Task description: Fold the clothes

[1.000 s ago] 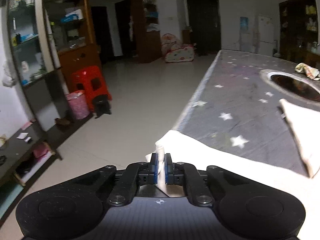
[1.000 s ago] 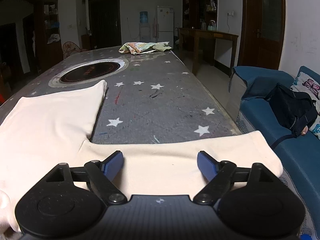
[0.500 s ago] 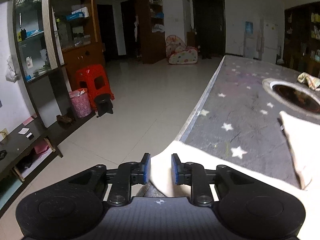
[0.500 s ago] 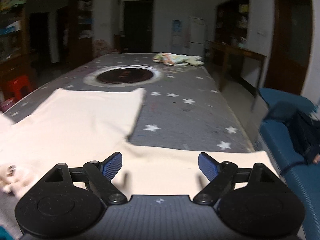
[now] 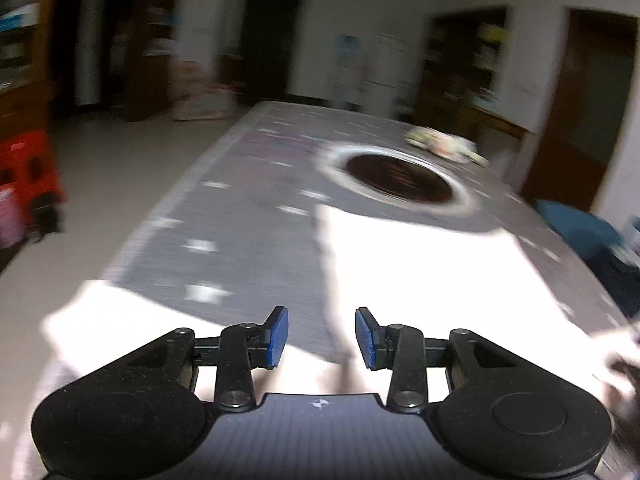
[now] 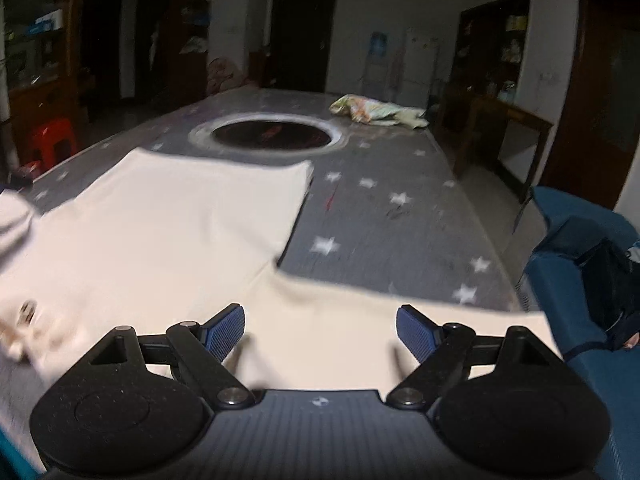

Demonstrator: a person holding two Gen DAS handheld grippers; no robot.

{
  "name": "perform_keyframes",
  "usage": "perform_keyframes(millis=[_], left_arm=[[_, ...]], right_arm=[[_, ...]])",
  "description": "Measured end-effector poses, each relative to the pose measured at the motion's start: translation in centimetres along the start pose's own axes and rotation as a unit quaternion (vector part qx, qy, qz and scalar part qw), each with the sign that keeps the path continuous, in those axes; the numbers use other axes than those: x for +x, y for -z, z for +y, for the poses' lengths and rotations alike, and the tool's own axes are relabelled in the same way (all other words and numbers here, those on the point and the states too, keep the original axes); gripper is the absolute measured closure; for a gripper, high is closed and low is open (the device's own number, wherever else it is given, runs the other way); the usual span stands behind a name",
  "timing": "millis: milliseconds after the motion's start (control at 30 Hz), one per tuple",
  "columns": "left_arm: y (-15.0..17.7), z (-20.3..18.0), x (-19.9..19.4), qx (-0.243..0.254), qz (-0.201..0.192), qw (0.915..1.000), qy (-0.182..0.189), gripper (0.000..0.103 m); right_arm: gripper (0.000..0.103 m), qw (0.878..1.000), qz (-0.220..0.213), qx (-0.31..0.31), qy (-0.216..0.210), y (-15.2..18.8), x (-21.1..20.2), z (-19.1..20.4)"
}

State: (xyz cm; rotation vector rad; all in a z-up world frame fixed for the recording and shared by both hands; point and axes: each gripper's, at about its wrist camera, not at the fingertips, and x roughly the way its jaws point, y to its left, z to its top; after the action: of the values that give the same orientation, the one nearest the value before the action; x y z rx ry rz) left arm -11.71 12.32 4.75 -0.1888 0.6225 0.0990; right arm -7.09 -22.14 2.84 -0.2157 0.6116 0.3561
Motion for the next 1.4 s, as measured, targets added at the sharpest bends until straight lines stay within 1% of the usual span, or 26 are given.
perform_keyframes(millis=[100, 167, 267, 367, 433, 500, 600, 700, 800, 900, 967, 1100, 1233, 1333, 1400], left_arm=[[1.0, -3.3, 0.3, 0.050, 0.008, 0.9975, 0.049, 0.063], [1.9, -5.3, 0.5, 0.086, 0.013, 0.9933, 0.077, 0.063], [3.3, -7.3, 0.5, 0.121, 0.028, 0.9858, 0.114, 0.063], [4.8, -8.7, 0.7, 0.156, 0.044, 0.9782, 0.130, 0.063], [5.6, -9.3, 0.4, 0.184, 0.034, 0.9741, 0.126, 0.060], [5.9, -9.5, 0.2, 0.199, 0.031, 0.9715, 0.125, 0.059], [5.7, -9.1, 0.0, 0.197, 0.030, 0.9721, 0.124, 0.057], [5.7, -8.5, 0.2, 0.193, 0.031, 0.9734, 0.120, 0.054], [6.1, -8.4, -0.3, 0.206, 0.024, 0.9717, 0.114, 0.049], [6.0, -8.3, -1.2, 0.213, 0.014, 0.9702, 0.115, 0.046], [5.8, -8.3, -1.8, 0.221, 0.006, 0.9676, 0.123, 0.045], [6.1, -8.6, -2.1, 0.243, 0.003, 0.9615, 0.129, 0.042], [6.5, -8.8, -1.6, 0.240, 0.016, 0.9617, 0.131, 0.038], [6.4, -8.9, -1.3, 0.241, 0.015, 0.9622, 0.126, 0.034], [6.2, -9.0, -1.5, 0.245, 0.010, 0.9612, 0.126, 0.030]], right_arm=[[0.019, 1.000, -0.003, 0.021, 0.009, -1.2, 1.5, 0.0], [0.020, 1.000, -0.002, 0.030, 0.009, -1.8, 2.4, 0.1], [0.023, 1.000, 0.003, 0.027, 0.007, -2.1, 3.9, 0.5], [0.026, 0.999, 0.020, 0.023, 0.018, -2.0, 5.1, 0.9], [0.026, 0.999, 0.028, 0.026, 0.024, -1.8, 5.4, 0.8], [0.026, 0.999, 0.026, 0.026, 0.031, -1.9, 5.4, 0.8], [0.026, 0.999, 0.015, 0.022, 0.036, -2.2, 5.0, 1.1], [0.025, 1.000, -0.002, 0.001, 0.019, -2.2, 4.3, 1.9], [0.025, 0.999, 0.009, -0.028, 0.017, -1.8, 4.7, 2.7], [0.025, 0.999, 0.014, -0.030, 0.020, -1.5, 4.6, 2.7], [0.025, 0.999, 0.002, -0.031, 0.002, -1.7, 3.5, 2.8], [0.023, 0.997, -0.017, -0.060, -0.044, -1.6, 1.2, 3.9], [0.022, 0.993, -0.012, -0.088, -0.082, -0.6, 0.2, 5.4], [0.022, 0.993, 0.009, -0.092, -0.079, 0.6, 0.7, 6.2], [0.022, 0.994, 0.010, -0.079, -0.079, 1.0, 0.6, 6.1]])
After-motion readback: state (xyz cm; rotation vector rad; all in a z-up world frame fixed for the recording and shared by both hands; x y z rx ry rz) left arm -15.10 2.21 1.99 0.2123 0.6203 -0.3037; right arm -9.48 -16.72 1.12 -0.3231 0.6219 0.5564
